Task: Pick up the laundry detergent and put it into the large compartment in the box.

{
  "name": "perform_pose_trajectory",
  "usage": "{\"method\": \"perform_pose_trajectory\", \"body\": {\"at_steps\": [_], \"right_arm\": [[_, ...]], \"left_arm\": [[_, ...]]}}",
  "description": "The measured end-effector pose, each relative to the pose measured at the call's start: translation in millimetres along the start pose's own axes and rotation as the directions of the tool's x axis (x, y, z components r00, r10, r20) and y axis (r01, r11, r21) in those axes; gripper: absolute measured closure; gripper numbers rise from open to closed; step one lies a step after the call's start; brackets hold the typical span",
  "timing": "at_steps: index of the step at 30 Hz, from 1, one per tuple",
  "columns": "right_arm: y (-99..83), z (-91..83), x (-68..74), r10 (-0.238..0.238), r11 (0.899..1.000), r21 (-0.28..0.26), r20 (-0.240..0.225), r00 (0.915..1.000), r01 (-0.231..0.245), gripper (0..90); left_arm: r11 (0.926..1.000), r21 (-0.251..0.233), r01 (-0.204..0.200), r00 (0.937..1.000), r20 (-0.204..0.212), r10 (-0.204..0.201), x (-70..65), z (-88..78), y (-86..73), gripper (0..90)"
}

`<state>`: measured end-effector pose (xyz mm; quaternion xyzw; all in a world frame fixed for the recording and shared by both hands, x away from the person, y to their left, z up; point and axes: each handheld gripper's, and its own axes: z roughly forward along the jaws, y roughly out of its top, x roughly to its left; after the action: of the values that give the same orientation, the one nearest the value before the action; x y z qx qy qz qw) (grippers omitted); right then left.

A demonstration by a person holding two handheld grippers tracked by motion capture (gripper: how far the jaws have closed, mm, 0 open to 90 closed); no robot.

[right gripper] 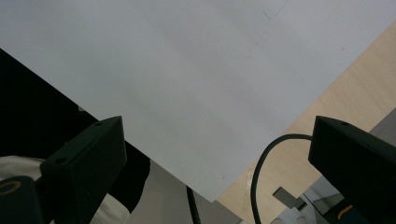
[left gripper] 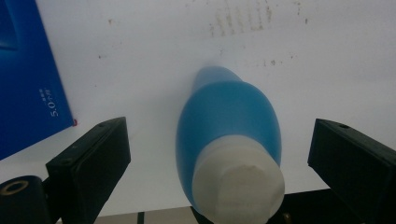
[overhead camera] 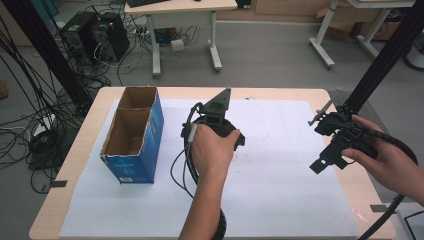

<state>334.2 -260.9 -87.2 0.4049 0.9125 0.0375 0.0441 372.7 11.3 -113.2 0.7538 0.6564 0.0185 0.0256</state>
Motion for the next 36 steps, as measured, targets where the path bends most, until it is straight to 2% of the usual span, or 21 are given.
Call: {"method": "perform_pose_trajectory", "body": {"at_steps": [13,25,28,29,31,36], "right_arm": [[0.7,0.7,0.0,-0.003,1.000,-0.003,-0.004,1.0000,0.003,4.0],[-0.8,-2.7,0.8,-0.002,1.000,-0.014,-0.005,1.0000,0.002,4.0],[-0.9,-3.5,1.0,0.002,1.000,-0.016,-0.007,1.0000,-0.002,4.0],[-0.8,-3.6,0.2,0.004,1.000,-0.016,-0.012,0.9999,-0.004,4.0],[-0.7,-3.7,-0.6,0.007,1.000,-0.015,-0.017,0.9998,-0.007,4.0],[-0.8,-4.8,-3.3,0.017,1.000,-0.016,-0.018,0.9997,-0.018,3.9]], "left_arm": [[0.9998,0.013,-0.012,0.9999,0.001,0.012,-2.4,8.8,-0.1,9.9],[0.9996,0.008,-0.025,0.9995,-0.019,0.025,-7.0,10.5,-2.7,21.5],[0.9996,0.008,-0.027,0.9995,-0.014,0.028,-6.9,12.5,-3.2,26.4],[0.9993,0.012,-0.035,0.9993,-0.010,0.035,-6.2,12.9,-2.8,32.9],[0.9990,0.014,-0.043,0.9991,-0.005,0.043,-6.4,14.0,-3.0,36.0],[0.9986,0.013,-0.051,0.9987,-0.005,0.051,-5.9,13.8,-3.4,37.1]]}}
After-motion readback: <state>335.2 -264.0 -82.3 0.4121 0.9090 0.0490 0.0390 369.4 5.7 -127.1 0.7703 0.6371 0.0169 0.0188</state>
